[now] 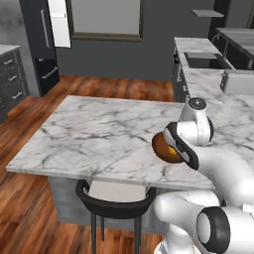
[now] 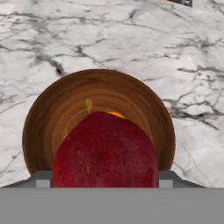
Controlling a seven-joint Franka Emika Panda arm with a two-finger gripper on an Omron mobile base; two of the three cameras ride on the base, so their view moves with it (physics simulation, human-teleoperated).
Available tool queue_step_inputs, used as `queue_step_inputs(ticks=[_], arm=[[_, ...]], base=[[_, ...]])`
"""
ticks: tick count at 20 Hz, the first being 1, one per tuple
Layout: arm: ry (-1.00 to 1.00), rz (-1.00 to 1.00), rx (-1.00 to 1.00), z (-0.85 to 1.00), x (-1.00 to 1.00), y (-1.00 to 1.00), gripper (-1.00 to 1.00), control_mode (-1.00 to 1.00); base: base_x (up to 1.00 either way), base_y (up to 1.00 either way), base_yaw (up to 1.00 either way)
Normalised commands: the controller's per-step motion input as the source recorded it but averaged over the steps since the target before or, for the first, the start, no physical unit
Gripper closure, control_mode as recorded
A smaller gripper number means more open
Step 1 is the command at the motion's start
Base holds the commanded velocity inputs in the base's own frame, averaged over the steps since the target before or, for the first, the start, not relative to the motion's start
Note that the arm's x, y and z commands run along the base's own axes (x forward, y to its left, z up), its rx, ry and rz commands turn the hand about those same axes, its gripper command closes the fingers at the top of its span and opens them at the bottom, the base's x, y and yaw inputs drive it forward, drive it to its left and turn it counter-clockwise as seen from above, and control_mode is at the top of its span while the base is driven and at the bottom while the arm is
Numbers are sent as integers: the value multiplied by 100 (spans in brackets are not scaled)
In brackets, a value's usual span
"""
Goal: Retrieve the orange and pear from the fridge and place them into the bowl on the dining table.
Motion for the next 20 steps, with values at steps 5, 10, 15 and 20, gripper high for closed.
queue_step_inputs(ticks=[5,10,15,20], arm=[[11,0,2,-46,69,-6,100,-100],[4,0,0,-81,30,0,100,-100],[0,0,0,-65,9,0,100,-100],[0,0,0,-29,0,0,-100,-100]], base=[[0,0,0],[0,0,0],[0,0,0],[0,0,0]])
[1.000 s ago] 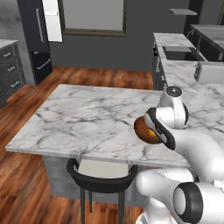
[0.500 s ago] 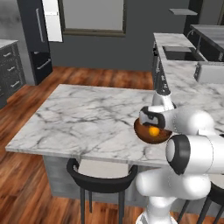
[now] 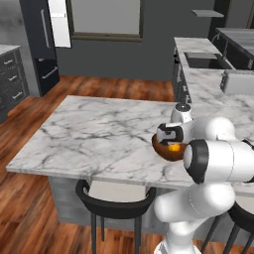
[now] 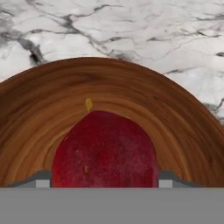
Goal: Retrieve the orange and pear from the fridge and place them into the bowl on the dining table.
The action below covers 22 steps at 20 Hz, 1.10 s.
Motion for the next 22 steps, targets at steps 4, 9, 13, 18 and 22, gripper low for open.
queue_step_inputs(ticks=[4,9,13,18,22], arm=[[-2,-1,0,-2,-30,0,-100,-100],[-4,-7,0,45,-84,-1,-100,-100],[-3,-5,0,100,-74,-1,-100,-100],[-4,-2,-4,100,-65,0,-100,-100],[-19,-8,-4,71,-100,0,-100,-100]], base=[[0,0,0],[0,0,0],[0,0,0],[0,0,0],[0,0,0]])
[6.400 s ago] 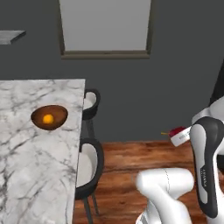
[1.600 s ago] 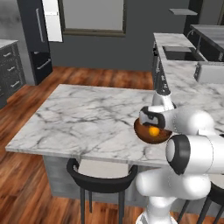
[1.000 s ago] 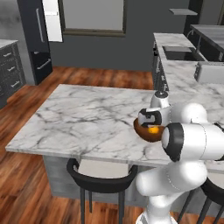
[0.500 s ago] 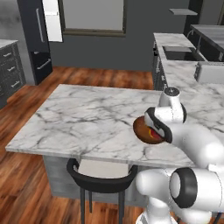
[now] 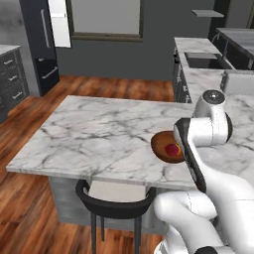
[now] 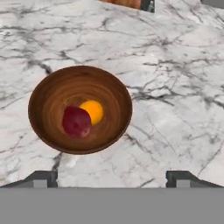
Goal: Retrieve the orange and pear from the fridge and place them into the bowl on the dining table.
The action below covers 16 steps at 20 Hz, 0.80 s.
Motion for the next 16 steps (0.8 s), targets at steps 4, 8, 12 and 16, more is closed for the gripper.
queue_step_inputs(ticks=[4,8,12,16], arm=[[-14,-34,-1,27,-100,4,-100,-100],[-11,-41,-2,25,-100,11,-100,-100],[-10,-39,-1,39,-100,12,-100,-100],[-8,-29,-2,50,-99,28,-100,-100]], base=[[0,0,0],[0,0,0],[0,0,0],[0,0,0]])
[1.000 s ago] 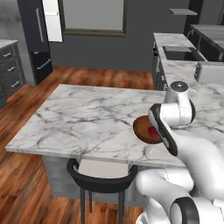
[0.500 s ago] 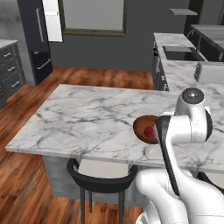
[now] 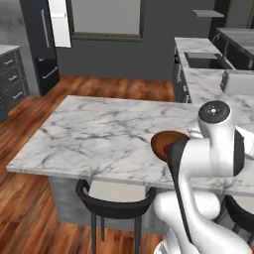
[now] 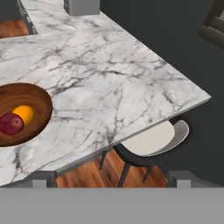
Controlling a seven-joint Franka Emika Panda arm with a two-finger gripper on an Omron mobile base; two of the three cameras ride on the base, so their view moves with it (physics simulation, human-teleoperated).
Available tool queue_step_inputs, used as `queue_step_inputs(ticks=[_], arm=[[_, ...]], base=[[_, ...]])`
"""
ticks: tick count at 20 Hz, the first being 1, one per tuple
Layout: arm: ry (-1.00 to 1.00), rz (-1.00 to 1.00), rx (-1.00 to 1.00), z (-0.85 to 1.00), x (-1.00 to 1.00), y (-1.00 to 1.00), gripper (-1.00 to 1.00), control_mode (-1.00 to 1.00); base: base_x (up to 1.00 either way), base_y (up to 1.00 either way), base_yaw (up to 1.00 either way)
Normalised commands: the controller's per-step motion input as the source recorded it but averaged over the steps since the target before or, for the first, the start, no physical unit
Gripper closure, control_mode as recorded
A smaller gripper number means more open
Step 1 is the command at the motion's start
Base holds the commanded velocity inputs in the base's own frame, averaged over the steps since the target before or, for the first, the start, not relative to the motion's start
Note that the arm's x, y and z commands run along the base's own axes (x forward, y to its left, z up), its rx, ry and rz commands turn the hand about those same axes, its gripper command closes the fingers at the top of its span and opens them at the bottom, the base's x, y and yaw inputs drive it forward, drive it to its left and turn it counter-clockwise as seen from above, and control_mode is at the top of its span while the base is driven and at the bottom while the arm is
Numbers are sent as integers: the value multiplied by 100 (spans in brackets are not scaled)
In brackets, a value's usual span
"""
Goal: Retrieve the orange and pear from the fridge and place them into the bowl on the dining table.
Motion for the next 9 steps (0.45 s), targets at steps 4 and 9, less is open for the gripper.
queue_step_inputs(ticks=[4,9], arm=[[-9,-23,-7,32,-83,49,-100,-100],[-7,-24,-9,8,-50,59,-100,-100]], base=[[0,0,0],[0,0,0]])
